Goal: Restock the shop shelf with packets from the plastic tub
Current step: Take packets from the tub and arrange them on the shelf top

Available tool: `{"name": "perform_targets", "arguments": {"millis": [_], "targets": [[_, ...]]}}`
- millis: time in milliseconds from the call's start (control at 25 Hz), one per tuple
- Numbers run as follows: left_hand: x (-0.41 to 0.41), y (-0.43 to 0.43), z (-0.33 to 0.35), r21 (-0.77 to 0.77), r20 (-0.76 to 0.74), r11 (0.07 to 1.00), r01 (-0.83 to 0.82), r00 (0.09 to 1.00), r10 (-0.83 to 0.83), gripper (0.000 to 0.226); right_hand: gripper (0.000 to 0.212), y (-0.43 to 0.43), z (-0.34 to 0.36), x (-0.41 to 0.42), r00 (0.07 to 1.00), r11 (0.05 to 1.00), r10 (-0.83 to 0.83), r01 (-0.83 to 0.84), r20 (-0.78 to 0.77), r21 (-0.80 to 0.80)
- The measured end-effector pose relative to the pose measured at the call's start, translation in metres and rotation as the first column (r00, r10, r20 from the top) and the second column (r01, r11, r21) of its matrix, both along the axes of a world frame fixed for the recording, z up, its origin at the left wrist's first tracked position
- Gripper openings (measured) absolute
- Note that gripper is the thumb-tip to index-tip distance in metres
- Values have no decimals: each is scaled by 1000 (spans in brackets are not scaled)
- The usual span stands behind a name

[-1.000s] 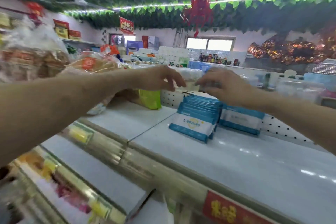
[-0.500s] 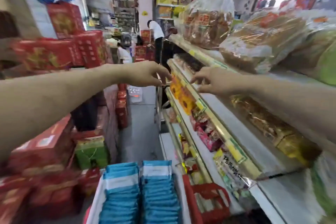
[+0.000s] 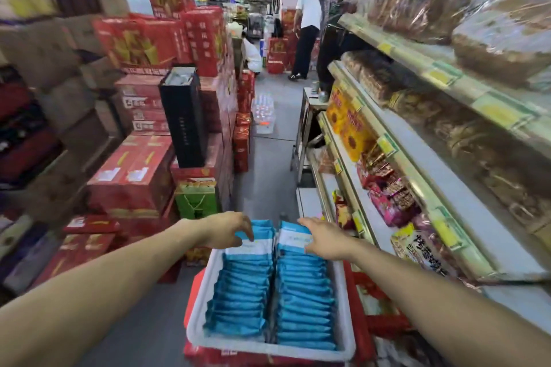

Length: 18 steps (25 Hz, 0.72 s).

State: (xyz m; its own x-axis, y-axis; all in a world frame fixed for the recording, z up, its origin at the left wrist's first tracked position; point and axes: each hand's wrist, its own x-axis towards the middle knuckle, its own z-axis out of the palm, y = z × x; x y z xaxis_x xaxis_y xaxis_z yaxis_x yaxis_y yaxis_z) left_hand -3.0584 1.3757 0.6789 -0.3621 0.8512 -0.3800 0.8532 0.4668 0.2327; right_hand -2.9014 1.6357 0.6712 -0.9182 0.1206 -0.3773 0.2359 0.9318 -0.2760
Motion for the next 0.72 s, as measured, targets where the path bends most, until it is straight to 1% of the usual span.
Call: {"name": "perform_targets", "arguments": {"millis": [40,120,200,280,400,480,560,600,640,720], "targets": [[1,-5,-9,16,-20,1000,9,1000,-9,36,70,-4,-12,2,999,999,-5,8,-54,52],[4,-9,-17,54,-61,998,27,998,-24,37,50,-9,-24,4,988,992,24,-5,-153,123],[7,-10,-20,66,-40,995,79,996,-76,39,33,-12,-27,7,982,991,76,-54,-173,125],[13,-12,-23,70,-17,989,129,992,-128,36,25,-11,-21,12,980,989,107,-87,-170,120],[11,-13,-11,191,-64,972,135,990,-124,33,23,-4,18,15,977,995,86,-75,-194,62],[-6,4,28,258,-64,960,110,993,-96,34,32,7,71,17,962,998,61,-56,-266,28],[-31,31,88,346,-49,934,90,996,-78,40,43,23,136,18,930,997,65,-46,-362,59],[-40,51,125,389,-53,916,102,995,-89,45,45,35,172,20,911,997,56,-27,-409,77],[-46,72,164,426,-68,896,126,992,-107,48,43,50,207,24,893,995,56,-13,-446,99],[-44,119,241,490,-99,852,184,983,-156,50,28,83,276,41,861,982,96,0,-500,188]]}}
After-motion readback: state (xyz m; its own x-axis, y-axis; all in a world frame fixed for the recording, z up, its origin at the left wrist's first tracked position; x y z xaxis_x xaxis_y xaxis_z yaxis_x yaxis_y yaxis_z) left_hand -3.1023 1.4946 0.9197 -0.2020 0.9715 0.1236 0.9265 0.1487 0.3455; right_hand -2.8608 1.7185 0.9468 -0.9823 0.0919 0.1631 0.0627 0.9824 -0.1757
